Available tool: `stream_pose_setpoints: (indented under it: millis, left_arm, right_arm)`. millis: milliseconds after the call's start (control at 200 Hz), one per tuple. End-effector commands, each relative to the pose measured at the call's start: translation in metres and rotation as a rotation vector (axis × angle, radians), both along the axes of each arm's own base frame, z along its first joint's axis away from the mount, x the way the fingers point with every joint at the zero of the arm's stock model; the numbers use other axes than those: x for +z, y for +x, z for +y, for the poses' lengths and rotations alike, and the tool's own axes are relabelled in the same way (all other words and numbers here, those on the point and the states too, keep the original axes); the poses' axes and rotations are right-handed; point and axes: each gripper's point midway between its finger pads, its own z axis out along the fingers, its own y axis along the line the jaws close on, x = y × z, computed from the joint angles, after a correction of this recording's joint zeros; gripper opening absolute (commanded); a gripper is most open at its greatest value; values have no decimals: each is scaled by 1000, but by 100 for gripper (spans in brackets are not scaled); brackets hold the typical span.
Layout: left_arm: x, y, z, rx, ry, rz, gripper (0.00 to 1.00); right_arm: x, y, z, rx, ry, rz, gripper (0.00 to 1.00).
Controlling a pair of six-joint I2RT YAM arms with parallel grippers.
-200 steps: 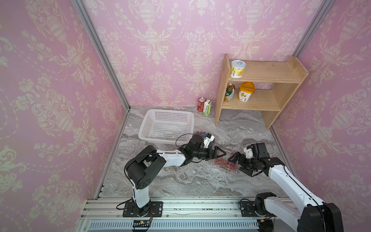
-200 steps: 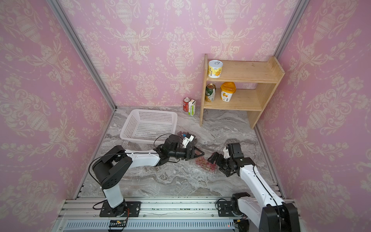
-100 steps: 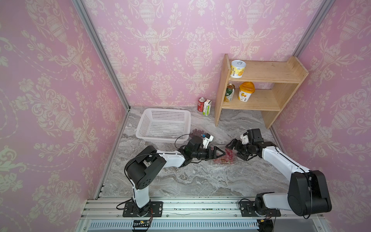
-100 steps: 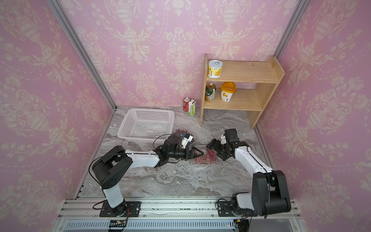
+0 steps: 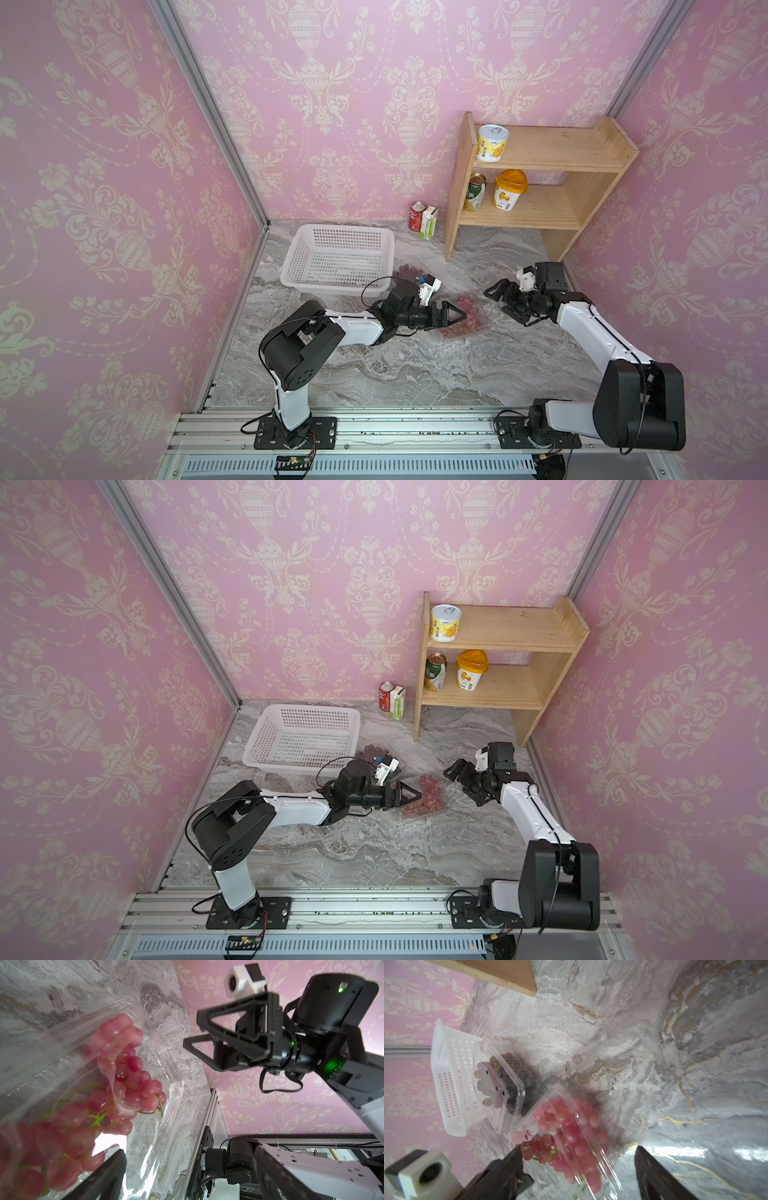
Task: Pack grapes into containers
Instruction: Close the packing box at the center of the board.
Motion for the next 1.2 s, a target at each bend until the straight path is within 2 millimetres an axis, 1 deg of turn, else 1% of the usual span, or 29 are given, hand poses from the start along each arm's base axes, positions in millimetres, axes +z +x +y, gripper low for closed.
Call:
stream_pose_setpoints:
  millis: [0,60,145,215,260,345,450,500,575,755,810,871,961,1056,1196]
  left_arm:
    - [-23,5,2,9,51,41,97]
    - [-23,7,1,7,50,41,97]
    - [-23,7,0,4,48,42,97]
    - [-23,8,0,3,50,41,97]
    - [-23,9,0,2,49,40,96]
    - [-23,9,1,3,52,36,96]
    - [-23,8,1,1,59,35,96]
    - [-24,8,1,1,61,34,96]
    - [-23,8,1,1,61,33,96]
    - [-24,8,2,2,70,31,96]
    - [-25,7,2,1,73,33,96]
    - [-24,8,2,3,72,33,96]
    - [-24,8,3,4,76,31,96]
    - [-25,7,4,4,78,33,96]
    - [-24,7,4,7,79,29,96]
  right_arm:
    - [-19,-29,1,5,37,42,71]
    - [-28,-36,3,-6,85,40,68]
    - [-36,-42,6,-14,113,30,66]
    - [-36,-45,7,-12,111,8,65]
    - [-33,-47,9,-4,119,-16,62]
    - [-29,-48,12,17,132,-48,61]
    - [-26,-48,13,18,137,-74,55]
    - [-27,-48,13,17,139,-81,53]
    - [-29,-50,14,11,150,-93,52]
    - [-33,-52,13,-34,184,-105,44]
    - [-35,-53,14,-33,188,-101,40]
    - [-37,-53,14,-31,189,-101,39]
    - [-38,-51,12,-40,189,-99,30]
    - [-37,-48,13,-44,207,-104,30]
    - [-40,-53,12,-54,201,-103,31]
